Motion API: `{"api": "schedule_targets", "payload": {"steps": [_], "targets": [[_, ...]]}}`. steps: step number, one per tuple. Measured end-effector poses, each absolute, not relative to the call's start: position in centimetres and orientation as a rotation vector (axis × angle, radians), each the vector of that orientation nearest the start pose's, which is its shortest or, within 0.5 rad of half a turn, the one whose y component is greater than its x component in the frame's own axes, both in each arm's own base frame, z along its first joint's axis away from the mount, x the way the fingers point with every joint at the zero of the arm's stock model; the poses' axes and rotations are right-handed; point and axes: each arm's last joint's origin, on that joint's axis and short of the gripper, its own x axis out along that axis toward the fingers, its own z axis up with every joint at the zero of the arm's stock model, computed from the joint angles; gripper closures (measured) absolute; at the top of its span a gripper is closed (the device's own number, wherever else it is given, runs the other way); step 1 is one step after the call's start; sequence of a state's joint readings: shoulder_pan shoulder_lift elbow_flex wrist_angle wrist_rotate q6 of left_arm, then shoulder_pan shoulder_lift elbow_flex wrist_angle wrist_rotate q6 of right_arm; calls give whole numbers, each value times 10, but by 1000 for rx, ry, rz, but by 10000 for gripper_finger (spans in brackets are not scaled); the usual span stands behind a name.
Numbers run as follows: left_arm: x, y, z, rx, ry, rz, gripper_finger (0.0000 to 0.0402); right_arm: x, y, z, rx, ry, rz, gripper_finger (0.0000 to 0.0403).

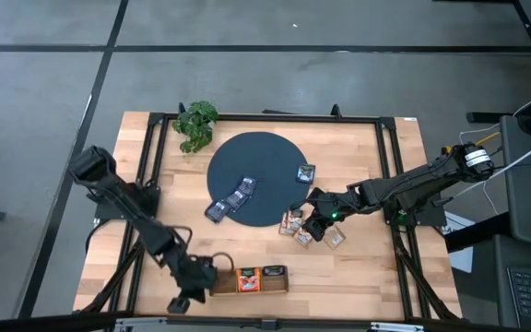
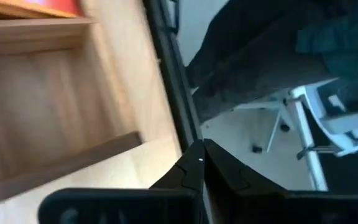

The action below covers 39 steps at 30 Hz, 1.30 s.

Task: Pick & Place Tea
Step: Move the wooden organizer closer to the tea bag

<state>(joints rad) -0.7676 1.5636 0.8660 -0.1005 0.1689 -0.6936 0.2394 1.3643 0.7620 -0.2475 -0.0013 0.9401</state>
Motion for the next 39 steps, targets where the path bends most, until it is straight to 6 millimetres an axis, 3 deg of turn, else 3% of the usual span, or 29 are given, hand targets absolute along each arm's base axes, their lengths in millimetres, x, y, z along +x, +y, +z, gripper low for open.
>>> {"api": "schedule_targets", "payload": {"steps": [7, 17, 25, 39], "targets": [[228, -243, 166, -265, 1058, -455, 399, 257, 63, 199, 775, 887, -190, 269], [233, -248, 138, -77, 1101, -229, 398, 257, 63, 199, 775, 890, -192, 269], [242, -229, 136, 1, 1120, -145, 398, 257, 63, 199, 774, 896, -195, 269], [277, -182, 136, 144, 1086, -41, 398, 257, 63, 199, 771, 897, -195, 269]]}}
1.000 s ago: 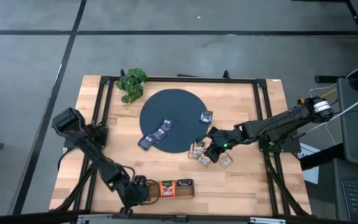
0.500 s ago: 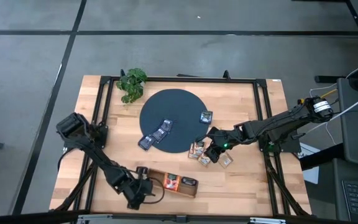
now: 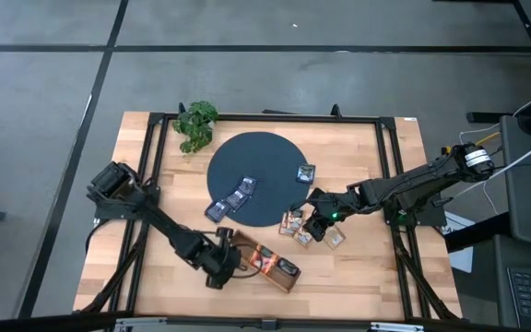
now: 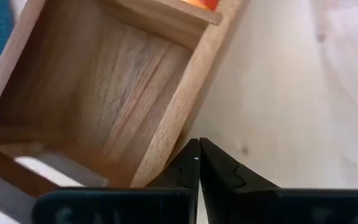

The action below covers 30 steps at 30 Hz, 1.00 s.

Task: Pick & Place Tea
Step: Move the wooden organizer closer to the tea bag, then put the brown tea bag into the left section of the wooden organizer

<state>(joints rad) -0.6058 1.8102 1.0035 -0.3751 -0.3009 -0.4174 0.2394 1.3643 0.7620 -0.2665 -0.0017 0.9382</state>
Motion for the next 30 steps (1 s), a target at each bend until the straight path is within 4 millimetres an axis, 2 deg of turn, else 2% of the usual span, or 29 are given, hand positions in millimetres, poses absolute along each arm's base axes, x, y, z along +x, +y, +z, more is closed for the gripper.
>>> {"api": "schedule_targets", "payload": {"steps": [4, 10, 13, 18, 24, 30], "targets": [[276, -173, 152, 116, 1080, -23, 398, 257, 63, 199, 776, 897, -197, 269], [257, -160, 202, 71, 992, -62, 399, 257, 62, 199, 795, 891, -204, 269], [246, -144, 221, -11, 951, -59, 399, 257, 62, 199, 794, 891, -205, 269], [241, -108, 237, -184, 918, -26, 399, 256, 61, 198, 797, 899, -222, 269], [261, -63, 248, -304, 835, 10, 399, 250, 58, 193, 816, 943, -347, 269], [276, 1, 255, -539, 723, 90, 399, 259, 60, 189, 832, 909, -319, 275]]}}
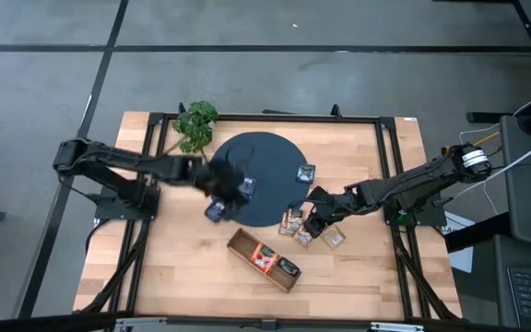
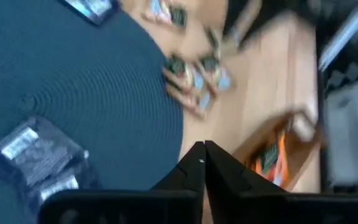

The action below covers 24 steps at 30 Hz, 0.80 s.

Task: Pick & Place Tea
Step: Put the brown tea bag into the left section of the wooden organizer

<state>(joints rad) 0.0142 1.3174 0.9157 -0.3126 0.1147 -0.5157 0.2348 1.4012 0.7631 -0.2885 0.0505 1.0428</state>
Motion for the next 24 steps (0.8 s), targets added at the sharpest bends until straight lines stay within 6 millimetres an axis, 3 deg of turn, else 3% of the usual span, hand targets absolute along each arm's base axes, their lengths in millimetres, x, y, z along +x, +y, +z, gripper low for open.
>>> {"api": "schedule_targets", "payload": {"steps": [6, 13, 18, 24], "targets": [[286, 41, 259, -734, 615, 44, 399, 271, 63, 167, 816, 942, -339, 310], [288, 84, 239, -948, 645, 101, 398, 281, 54, 152, 812, 942, -368, 354], [300, 89, 224, -1056, 671, 17, 398, 283, 45, 153, 826, 924, -391, 368], [322, 76, 199, -1133, 727, -102, 399, 285, 45, 154, 876, 946, -334, 373]]}}
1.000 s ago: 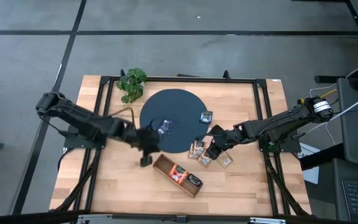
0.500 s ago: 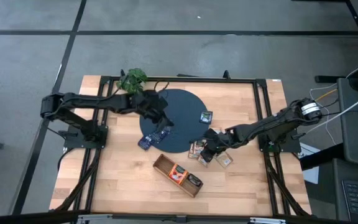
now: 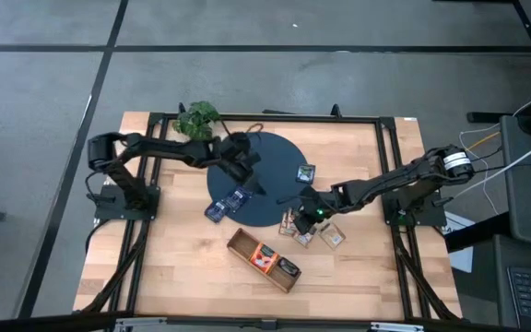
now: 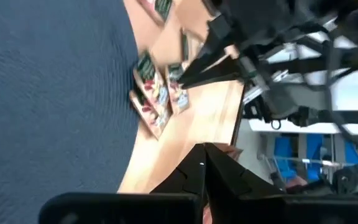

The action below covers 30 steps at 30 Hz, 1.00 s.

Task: Pick & Place Tea
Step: Put the brown tea bag into the left section of the wooden organizer

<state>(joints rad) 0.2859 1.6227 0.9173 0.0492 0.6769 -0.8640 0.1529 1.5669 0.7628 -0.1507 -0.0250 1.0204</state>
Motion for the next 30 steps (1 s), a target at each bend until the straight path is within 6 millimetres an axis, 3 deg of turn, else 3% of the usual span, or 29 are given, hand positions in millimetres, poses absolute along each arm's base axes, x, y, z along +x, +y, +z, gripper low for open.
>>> {"api": "schedule_targets", "payload": {"steps": [5, 9, 16, 24, 30], "targets": [[341, 64, 182, -1137, 705, -151, 396, 284, 49, 154, 913, 959, -322, 373], [350, 56, 167, -1154, 707, -93, 399, 283, 51, 153, 912, 971, -325, 373], [358, 42, 143, -1077, 728, -29, 392, 287, 52, 135, 885, 1027, -334, 373], [365, 27, 145, -738, 631, -100, 356, 298, 51, 118, 854, 1019, -291, 373], [363, 27, 140, -735, 665, 1, 314, 310, 41, 113, 845, 935, -255, 373]]}}
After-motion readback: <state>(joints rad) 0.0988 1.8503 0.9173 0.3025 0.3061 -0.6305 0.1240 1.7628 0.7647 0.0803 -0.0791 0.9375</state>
